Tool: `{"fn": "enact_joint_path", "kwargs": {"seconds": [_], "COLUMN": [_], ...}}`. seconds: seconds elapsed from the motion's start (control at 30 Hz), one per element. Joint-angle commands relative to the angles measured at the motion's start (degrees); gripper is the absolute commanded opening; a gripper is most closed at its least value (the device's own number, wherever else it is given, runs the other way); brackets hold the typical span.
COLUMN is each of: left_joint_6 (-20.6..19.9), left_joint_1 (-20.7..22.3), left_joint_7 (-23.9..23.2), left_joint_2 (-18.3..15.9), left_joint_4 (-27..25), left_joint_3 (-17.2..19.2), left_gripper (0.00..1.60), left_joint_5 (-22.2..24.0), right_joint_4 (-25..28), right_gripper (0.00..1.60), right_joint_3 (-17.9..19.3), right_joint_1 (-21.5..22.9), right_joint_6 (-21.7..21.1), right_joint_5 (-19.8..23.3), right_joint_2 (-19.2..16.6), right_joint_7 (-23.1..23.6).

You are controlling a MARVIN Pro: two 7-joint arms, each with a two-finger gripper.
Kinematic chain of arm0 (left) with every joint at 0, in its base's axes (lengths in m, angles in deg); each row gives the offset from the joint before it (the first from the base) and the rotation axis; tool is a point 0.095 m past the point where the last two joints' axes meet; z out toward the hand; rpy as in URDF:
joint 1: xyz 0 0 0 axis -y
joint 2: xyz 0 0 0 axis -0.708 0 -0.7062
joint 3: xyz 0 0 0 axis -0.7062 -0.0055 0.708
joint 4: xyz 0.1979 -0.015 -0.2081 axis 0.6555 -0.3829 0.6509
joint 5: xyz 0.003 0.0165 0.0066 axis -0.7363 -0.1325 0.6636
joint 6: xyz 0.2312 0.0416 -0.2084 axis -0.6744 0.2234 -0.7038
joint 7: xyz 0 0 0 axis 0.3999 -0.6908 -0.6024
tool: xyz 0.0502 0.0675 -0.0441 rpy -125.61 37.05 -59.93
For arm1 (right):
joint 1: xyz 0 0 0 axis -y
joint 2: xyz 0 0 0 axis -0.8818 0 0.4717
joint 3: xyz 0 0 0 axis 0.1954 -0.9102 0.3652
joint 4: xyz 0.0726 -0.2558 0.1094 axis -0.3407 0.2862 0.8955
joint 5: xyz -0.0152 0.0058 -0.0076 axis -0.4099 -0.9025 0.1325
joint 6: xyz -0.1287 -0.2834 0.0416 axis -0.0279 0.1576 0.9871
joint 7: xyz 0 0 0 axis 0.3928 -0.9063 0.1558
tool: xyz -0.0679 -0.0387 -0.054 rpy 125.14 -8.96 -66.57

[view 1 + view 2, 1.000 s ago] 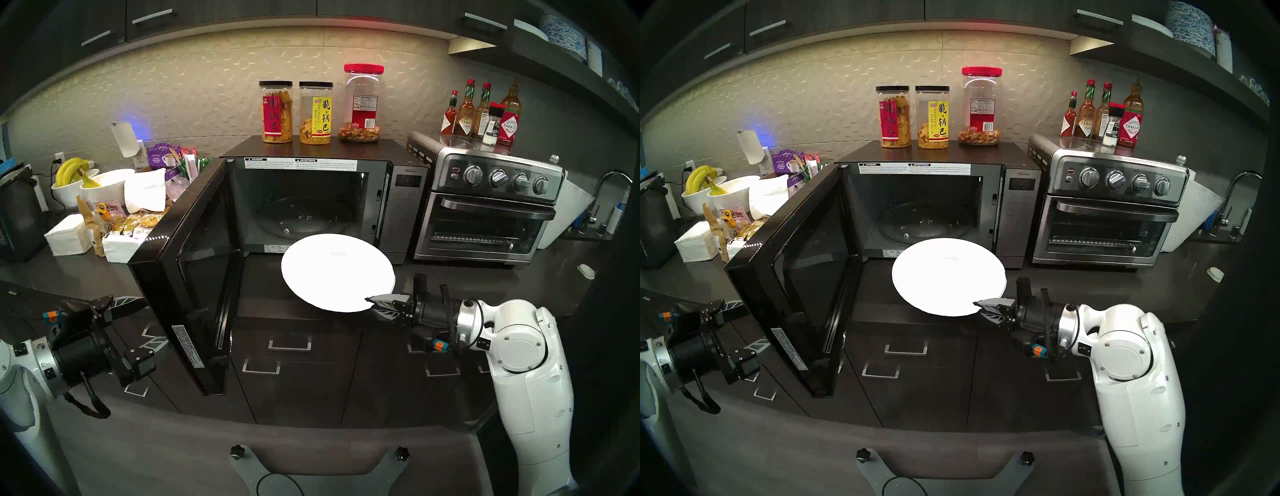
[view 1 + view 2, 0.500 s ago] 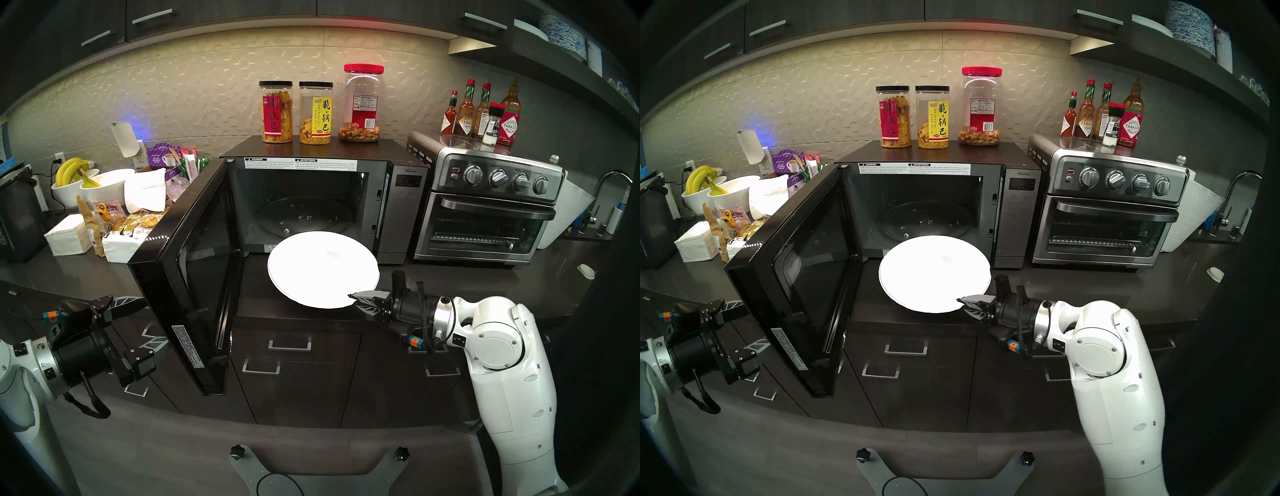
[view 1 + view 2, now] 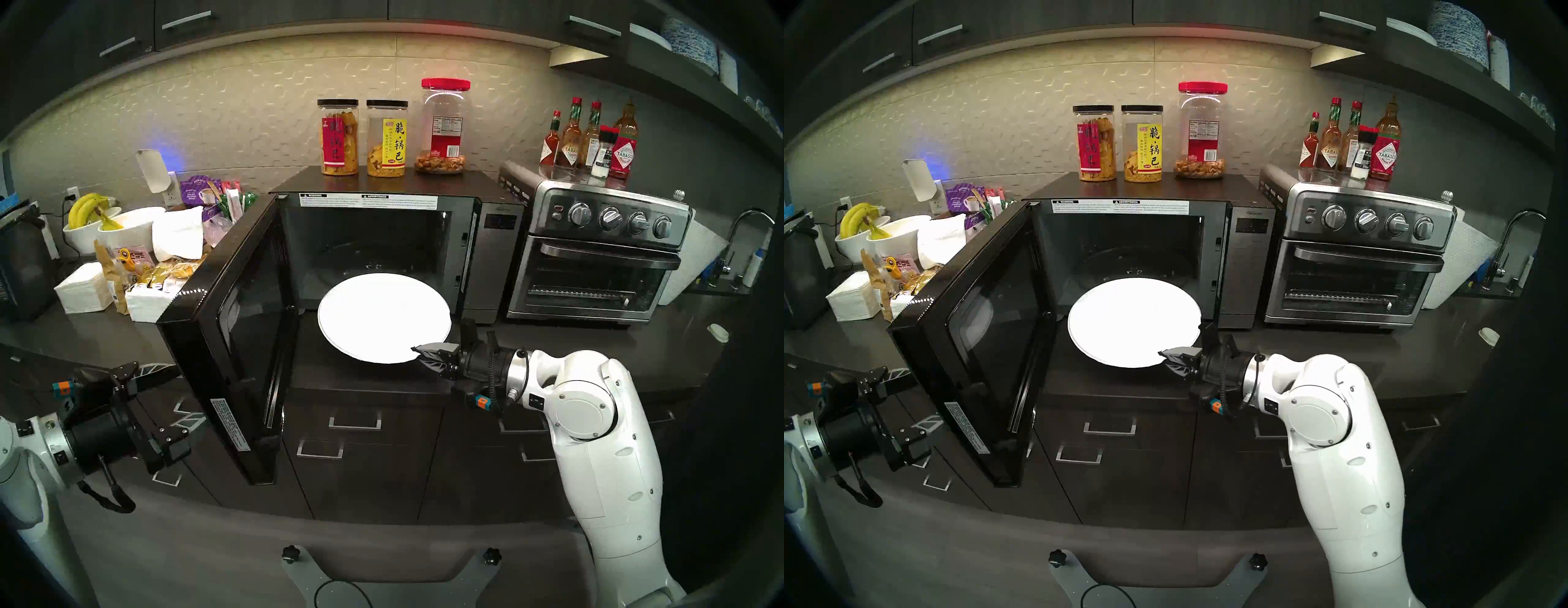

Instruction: Open the microwave, put the plate inside, and close the door

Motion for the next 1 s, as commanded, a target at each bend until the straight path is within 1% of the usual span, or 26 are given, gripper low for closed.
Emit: {"fn": "enact_joint_path", "kwargs": {"seconds": [0.0,0.1,0.13,0.17,0.23,0.27,0.3,0.33,0.37,0.4,0.47,0.5,0.53,0.7,0.87,0.97], "left_joint_6": [-0.05,-0.05,-0.04,-0.04,-0.04,-0.04,-0.03,-0.03,-0.03,-0.03,-0.03,-0.03,-0.04,-0.04,-0.03,-0.04], "left_joint_1": [-0.13,-0.12,-0.12,-0.12,-0.12,-0.11,-0.11,-0.11,-0.11,-0.11,-0.11,-0.11,-0.11,-0.11,-0.11,-0.11], "left_joint_7": [-0.38,-0.37,-0.36,-0.36,-0.36,-0.35,-0.35,-0.35,-0.35,-0.35,-0.35,-0.35,-0.35,-0.36,-0.35,-0.35], "left_joint_2": [-0.12,-0.12,-0.11,-0.11,-0.11,-0.11,-0.11,-0.11,-0.11,-0.11,-0.11,-0.11,-0.11,-0.11,-0.11,-0.11], "left_joint_4": [-0.51,-0.51,-0.51,-0.5,-0.5,-0.5,-0.5,-0.5,-0.5,-0.5,-0.5,-0.5,-0.5,-0.5,-0.5,-0.5], "left_joint_3": [-0.01,-0.02,-0.02,-0.02,-0.03,-0.03,-0.03,-0.03,-0.03,-0.03,-0.03,-0.03,-0.03,-0.03,-0.03,-0.03], "left_gripper": [1.6,1.6,1.6,1.6,1.6,1.6,1.6,1.6,1.6,1.6,1.6,1.6,1.6,1.6,1.6,1.6], "left_joint_5": [0.23,0.22,0.22,0.22,0.22,0.21,0.21,0.21,0.21,0.21,0.21,0.21,0.21,0.21,0.2,0.21], "right_joint_4": [-1.33,-3.34,-3.33,-4.25,-4.93,-4.76,-6.62,-6.79,-7.92,-7.96,-10.1,-9.22,-10.58,-12.49,-14.42,-15.34], "right_gripper": [0.0,0.0,0.0,0.0,0.0,0.0,0.0,0.0,0.0,0.0,0.0,0.0,0.0,0.0,0.0,0.0], "right_joint_3": [-1.3,-2.1,-2.0,-2.41,-2.64,-2.39,-3.03,-2.87,-3.24,-3.05,-3.75,-3.16,-3.76,-4.37,-4.78,-4.95], "right_joint_1": [5.13,7.68,7.64,8.85,9.62,9.21,11.25,11.09,12.24,11.99,14.26,12.97,14.58,16.55,19.54,20.47], "right_joint_6": [-1.59,-2.53,-2.98,-3.24,-3.34,-3.6,-3.73,-3.72,-3.85,-3.99,-4.16,-4.4,-4.37,-4.56,-6.0,-6.46], "right_joint_5": [-1.05,-2.14,-2.64,-2.73,-3.12,-3.85,-4.4,-5.16,-5.2,-5.81,-5.9,-6.7,-6.36,-6.79,-6.48,-6.67], "right_joint_2": [2.6,3.41,3.93,3.98,4.14,4.81,4.87,5.35,5.37,5.9,5.77,6.62,6.19,6.56,7.69,7.91], "right_joint_7": [-0.92,-0.86,-0.9,-0.73,-0.87,-1.21,-1.32,-1.92,-1.85,-2.21,-2.13,-2.46,-2.23,-2.16,-0.82,-0.56]}}
